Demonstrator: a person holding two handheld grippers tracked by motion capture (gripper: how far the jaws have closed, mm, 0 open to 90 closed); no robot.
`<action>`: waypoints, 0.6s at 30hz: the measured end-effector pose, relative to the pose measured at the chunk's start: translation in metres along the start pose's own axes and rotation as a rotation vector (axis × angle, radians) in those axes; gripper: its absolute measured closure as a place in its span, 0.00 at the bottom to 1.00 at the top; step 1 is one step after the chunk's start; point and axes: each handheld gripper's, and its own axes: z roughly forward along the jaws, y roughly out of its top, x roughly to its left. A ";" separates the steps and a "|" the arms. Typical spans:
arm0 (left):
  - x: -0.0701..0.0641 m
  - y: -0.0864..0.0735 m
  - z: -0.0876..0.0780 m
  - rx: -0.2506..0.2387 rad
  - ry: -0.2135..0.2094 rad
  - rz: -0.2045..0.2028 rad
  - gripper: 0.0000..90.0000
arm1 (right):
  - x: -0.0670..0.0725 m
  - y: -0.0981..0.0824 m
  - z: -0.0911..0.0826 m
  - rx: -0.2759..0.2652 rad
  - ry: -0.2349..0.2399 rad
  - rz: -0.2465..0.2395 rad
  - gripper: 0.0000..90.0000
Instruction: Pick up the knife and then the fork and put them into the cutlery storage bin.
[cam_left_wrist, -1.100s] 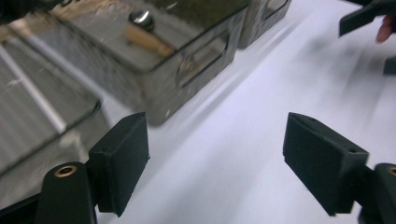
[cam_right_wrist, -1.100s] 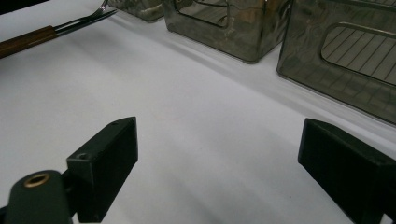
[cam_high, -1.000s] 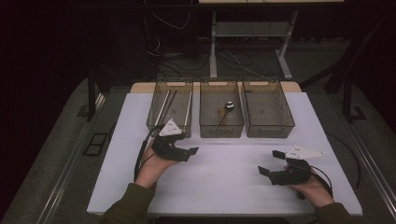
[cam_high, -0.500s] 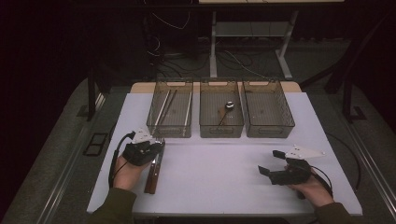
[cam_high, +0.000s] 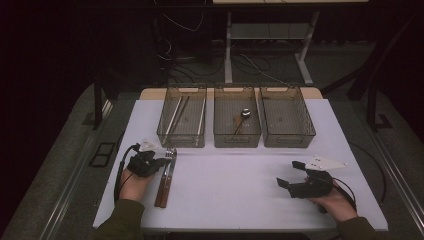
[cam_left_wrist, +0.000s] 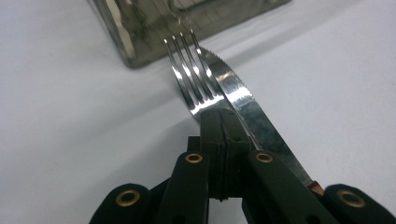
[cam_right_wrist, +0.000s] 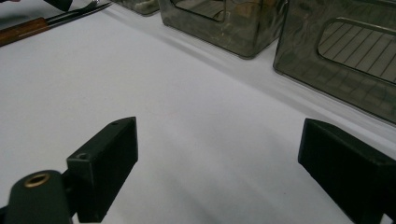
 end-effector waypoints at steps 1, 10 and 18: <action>0.000 0.000 0.001 0.005 -0.001 -0.003 0.99 | 0.000 0.000 0.000 0.000 0.001 -0.001 0.14; -0.001 -0.002 0.003 0.000 -0.027 -0.027 0.99 | 0.000 0.000 0.000 -0.001 -0.001 -0.005 0.14; -0.008 0.001 0.007 -0.001 -0.085 0.010 0.99 | 0.001 0.000 0.000 0.002 -0.002 -0.004 0.14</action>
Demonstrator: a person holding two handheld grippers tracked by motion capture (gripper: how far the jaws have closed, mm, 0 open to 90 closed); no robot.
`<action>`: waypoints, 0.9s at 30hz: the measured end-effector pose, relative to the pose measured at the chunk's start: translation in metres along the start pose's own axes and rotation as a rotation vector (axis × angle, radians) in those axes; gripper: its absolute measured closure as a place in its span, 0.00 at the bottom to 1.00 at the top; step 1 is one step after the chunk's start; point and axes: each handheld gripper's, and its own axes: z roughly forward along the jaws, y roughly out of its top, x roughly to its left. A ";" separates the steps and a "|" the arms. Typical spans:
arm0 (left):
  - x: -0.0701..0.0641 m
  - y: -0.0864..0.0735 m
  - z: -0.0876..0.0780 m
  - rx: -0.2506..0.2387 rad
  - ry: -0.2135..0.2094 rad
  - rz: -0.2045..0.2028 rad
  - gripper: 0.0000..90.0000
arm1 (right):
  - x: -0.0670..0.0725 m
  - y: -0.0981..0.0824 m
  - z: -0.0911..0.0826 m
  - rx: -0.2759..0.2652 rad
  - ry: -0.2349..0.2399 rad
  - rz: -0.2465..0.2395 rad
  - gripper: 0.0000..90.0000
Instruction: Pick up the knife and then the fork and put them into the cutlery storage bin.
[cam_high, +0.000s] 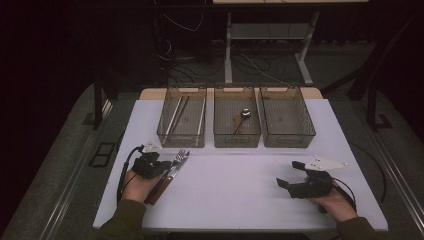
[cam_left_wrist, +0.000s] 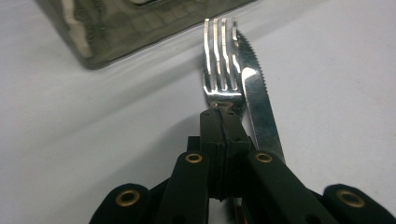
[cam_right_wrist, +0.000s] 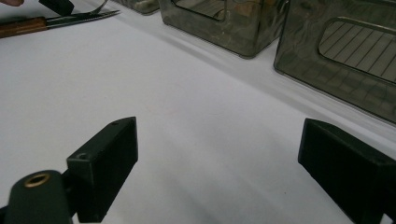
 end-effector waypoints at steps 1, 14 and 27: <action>-0.001 0.000 0.000 0.006 -0.005 0.009 0.99 | 0.000 0.000 0.000 0.000 0.001 0.000 0.14; -0.013 0.005 0.006 0.016 -0.112 0.106 1.00 | 0.000 0.000 0.000 0.002 0.003 -0.004 0.14; -0.019 0.009 0.004 -0.004 -0.170 0.146 0.99 | 0.000 0.000 0.000 0.002 0.003 -0.003 0.14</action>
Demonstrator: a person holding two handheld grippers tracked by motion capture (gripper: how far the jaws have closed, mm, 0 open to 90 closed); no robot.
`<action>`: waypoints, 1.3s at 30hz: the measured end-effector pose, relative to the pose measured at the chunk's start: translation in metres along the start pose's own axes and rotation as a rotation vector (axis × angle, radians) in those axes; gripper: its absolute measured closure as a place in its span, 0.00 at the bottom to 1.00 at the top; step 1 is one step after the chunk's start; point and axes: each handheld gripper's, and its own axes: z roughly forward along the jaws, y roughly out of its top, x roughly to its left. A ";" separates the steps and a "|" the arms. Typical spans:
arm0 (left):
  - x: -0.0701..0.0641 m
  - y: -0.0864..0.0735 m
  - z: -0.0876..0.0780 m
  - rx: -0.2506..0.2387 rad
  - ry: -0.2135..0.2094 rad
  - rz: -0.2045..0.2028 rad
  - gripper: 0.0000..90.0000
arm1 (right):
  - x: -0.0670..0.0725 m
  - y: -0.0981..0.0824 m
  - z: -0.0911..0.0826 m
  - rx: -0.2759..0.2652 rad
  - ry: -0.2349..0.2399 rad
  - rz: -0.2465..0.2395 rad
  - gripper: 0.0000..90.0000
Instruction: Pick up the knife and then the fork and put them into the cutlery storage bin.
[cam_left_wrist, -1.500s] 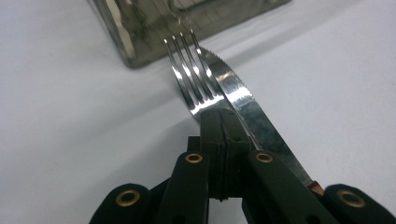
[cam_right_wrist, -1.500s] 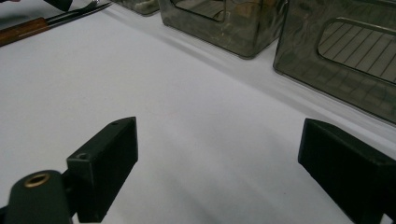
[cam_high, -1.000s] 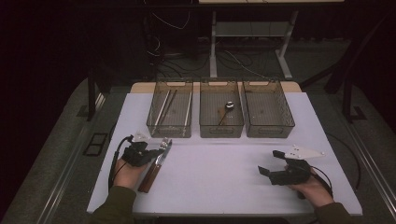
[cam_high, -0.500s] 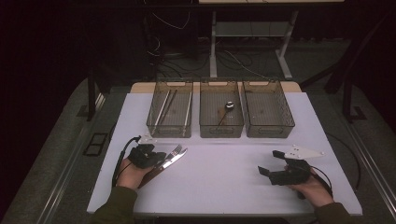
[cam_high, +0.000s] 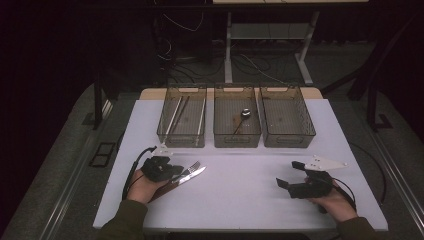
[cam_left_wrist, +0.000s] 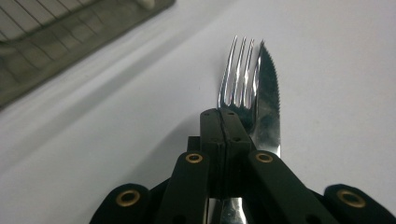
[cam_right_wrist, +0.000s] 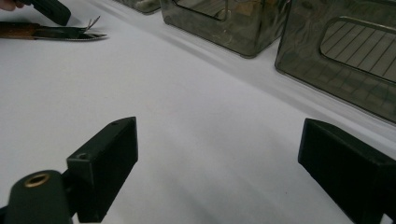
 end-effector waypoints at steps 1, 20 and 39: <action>0.000 0.000 -0.004 -0.017 0.002 -0.003 0.99 | 0.000 0.000 0.000 -0.001 0.000 0.001 0.14; -0.029 -0.028 -0.030 -0.025 0.013 0.037 0.80 | 0.000 0.000 0.000 0.002 0.000 0.000 0.14; -0.035 -0.032 -0.018 0.036 0.020 0.118 0.80 | 0.000 0.000 0.000 0.001 0.003 0.002 0.14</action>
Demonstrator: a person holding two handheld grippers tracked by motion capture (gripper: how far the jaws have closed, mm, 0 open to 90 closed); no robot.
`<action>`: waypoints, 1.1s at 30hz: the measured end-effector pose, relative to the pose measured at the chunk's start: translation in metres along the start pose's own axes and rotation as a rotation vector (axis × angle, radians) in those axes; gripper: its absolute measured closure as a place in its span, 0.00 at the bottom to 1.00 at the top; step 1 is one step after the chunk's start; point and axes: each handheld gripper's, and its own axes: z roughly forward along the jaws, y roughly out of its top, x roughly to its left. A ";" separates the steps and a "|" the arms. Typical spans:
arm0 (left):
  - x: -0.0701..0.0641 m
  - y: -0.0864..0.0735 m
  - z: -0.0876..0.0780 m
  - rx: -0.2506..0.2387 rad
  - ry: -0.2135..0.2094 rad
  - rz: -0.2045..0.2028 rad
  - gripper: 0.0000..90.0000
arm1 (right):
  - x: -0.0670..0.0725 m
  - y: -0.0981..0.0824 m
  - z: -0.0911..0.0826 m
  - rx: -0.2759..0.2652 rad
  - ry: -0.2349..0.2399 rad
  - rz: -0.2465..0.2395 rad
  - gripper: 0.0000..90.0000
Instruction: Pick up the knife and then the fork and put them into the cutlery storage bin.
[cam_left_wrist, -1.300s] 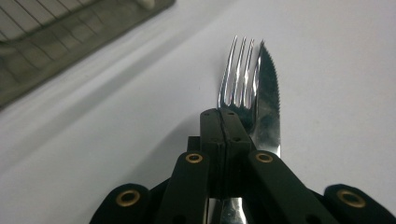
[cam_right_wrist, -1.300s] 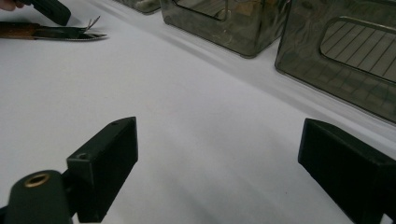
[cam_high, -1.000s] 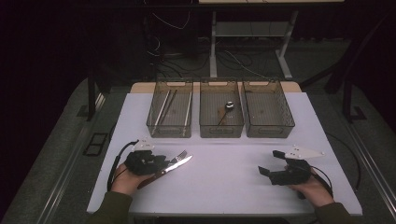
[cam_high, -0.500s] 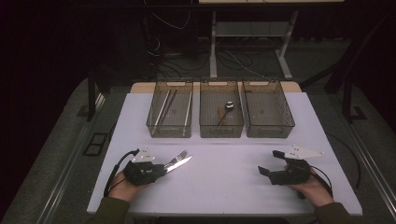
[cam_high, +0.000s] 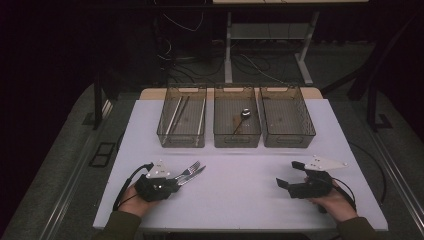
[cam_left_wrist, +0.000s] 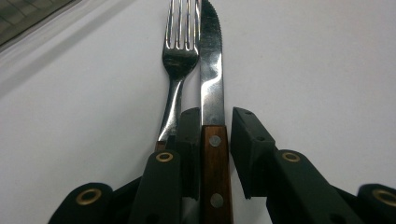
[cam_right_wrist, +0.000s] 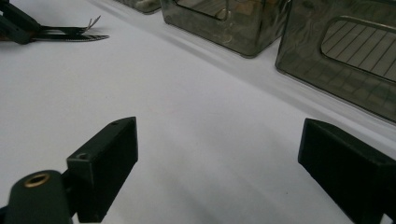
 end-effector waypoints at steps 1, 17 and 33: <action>0.000 0.000 0.000 -0.001 0.002 0.005 0.80 | 0.000 0.000 0.000 -0.001 0.001 -0.003 0.14; 0.002 0.000 -0.002 -0.068 -0.052 -0.059 0.86 | -0.001 0.000 0.000 0.007 -0.007 0.018 0.14; -0.027 0.051 -0.004 -0.222 -0.028 -0.076 0.85 | -0.004 0.012 -0.004 0.033 0.041 0.099 0.14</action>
